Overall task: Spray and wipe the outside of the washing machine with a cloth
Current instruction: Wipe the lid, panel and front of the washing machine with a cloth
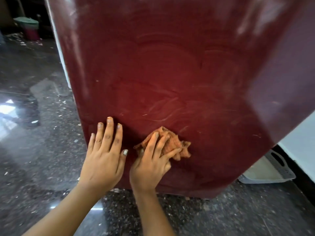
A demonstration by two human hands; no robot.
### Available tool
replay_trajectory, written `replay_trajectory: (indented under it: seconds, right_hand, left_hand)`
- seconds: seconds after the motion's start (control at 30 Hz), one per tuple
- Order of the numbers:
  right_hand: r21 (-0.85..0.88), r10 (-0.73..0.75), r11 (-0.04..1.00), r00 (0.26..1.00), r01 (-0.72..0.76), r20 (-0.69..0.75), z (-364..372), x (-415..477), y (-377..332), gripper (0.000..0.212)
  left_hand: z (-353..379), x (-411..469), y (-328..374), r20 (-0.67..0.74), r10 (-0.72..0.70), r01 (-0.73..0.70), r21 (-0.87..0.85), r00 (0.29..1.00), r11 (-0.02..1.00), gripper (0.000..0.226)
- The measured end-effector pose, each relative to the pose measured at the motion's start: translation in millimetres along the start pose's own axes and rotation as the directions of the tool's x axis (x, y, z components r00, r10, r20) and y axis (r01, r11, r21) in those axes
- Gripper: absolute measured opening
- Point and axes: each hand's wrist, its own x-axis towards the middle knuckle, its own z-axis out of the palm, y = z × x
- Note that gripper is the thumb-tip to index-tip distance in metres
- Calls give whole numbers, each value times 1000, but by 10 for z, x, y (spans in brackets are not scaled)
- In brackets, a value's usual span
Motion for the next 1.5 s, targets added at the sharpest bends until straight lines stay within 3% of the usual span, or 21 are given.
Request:
replay_trajectory:
  seconds: [0.07,0.17,0.23,0.3,0.43,0.57,0.63,0.73,0.83,0.9,1.0,1.07,1.13,1.2,1.33,1.37,1.4,1.43,1.47,1.5]
  right_hand:
    - [-81,-69,994,997,70,26,46,7,24,69]
    - [-185,-302,933,951,308,59,139,-22,144,64]
    - [-146,-538,821,833,552,128,210,-164,215,56]
    - [-134,-667,719,731,682,143,260,-259,224,54]
    - [-75,-738,664,669,744,89,363,-170,29,50]
    - [-169,-797,500,527,849,294,496,-276,-24,45]
    - [-196,-808,453,494,870,323,488,-358,131,46]
    - [-153,-850,438,463,886,250,389,-269,260,50]
    - [-57,-858,488,491,871,152,400,-106,52,57]
    - [-75,-856,472,477,879,202,516,-145,-143,62]
    - [-219,-819,356,416,909,396,717,-416,-193,69]
    - [-232,-713,198,303,952,632,743,-622,-1,70]
    - [-247,-651,28,205,969,731,708,-700,315,72]
    - [-260,-652,16,208,965,730,625,-641,557,71]
    - [-332,-780,186,345,925,523,590,-419,499,68]
    - [-352,-792,190,355,917,496,630,-432,403,64]
    - [-358,-805,115,298,927,513,735,-502,306,60]
    - [-298,-774,9,195,955,602,823,-588,249,57]
    - [-236,-647,-24,165,971,744,869,-645,202,55]
    - [-191,-472,6,171,982,865,923,-717,217,56]
  left_hand:
    - [10,-19,-74,-16,-15,14,-51,1000,999,63]
    - [54,-56,-123,-13,-54,52,-122,998,991,63]
    - [98,-117,-139,-6,-69,67,-148,998,987,62]
    - [140,-179,-163,-8,-61,59,-156,998,986,61]
    - [140,-135,-234,-42,-87,78,-188,995,979,64]
    - [116,-11,-242,-78,-110,92,-199,991,976,69]
    - [166,-69,-237,-32,-121,113,-180,992,977,71]
    - [297,-212,-256,68,-172,181,-167,983,969,74]
    - [328,-235,-332,40,-238,241,-231,970,943,76]
    - [312,-204,-400,-20,-302,285,-275,953,918,78]
    - [324,-219,-424,9,-392,376,-306,920,875,76]
    - [383,-273,-358,61,-380,380,-306,923,873,73]
    - [467,-351,-286,93,-308,321,-307,947,896,74]
    - [569,-443,-254,123,-237,264,-305,964,915,74]
    - [736,-604,-217,211,-254,309,-295,944,904,77]
    - [761,-607,-198,215,-293,350,-318,932,881,77]
    - [771,-594,-184,208,-340,394,-335,917,856,78]
    - [779,-569,-161,187,-384,426,-334,904,841,78]
    - [779,-538,-141,154,-419,447,-321,895,835,78]
    - [780,-507,-127,121,-434,450,-316,892,836,78]
